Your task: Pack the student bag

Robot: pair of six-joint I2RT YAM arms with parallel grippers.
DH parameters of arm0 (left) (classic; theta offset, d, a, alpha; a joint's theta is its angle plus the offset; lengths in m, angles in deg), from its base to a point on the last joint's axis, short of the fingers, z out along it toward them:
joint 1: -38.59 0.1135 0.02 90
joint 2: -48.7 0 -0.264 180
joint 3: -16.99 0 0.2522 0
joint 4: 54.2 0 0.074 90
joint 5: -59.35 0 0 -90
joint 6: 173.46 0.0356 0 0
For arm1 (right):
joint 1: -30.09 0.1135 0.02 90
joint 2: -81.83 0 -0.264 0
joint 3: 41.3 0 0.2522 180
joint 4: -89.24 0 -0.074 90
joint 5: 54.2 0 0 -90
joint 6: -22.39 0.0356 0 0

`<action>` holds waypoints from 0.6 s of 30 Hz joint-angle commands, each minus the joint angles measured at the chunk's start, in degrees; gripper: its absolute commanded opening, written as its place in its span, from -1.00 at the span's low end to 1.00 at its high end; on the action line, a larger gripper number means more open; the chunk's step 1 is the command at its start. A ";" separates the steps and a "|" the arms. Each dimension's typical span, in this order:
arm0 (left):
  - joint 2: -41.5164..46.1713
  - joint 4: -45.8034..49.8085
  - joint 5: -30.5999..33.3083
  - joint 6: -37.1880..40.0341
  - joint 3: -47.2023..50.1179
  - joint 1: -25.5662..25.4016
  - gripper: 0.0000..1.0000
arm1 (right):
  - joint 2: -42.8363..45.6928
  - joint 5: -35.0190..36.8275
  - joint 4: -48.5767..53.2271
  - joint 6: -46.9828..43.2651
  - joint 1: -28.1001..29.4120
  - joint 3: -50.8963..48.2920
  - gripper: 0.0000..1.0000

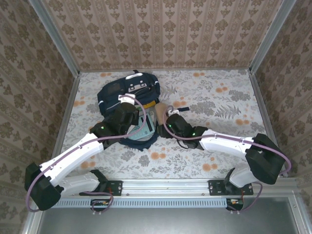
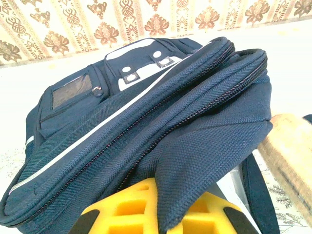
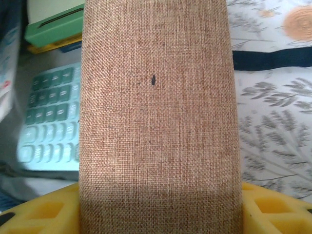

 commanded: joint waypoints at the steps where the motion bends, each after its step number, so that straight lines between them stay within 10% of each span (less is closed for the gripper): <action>1: 1.74 -4.99 -1.06 -0.19 -3.10 -0.10 -1.00 | -3.12 -1.22 -2.79 0.83 1.15 3.01 -0.09; 18: 4.25 -4.66 -5.26 0.95 -1.29 -0.94 -1.00 | -23.93 -2.44 -3.99 -0.99 -3.86 23.78 -0.05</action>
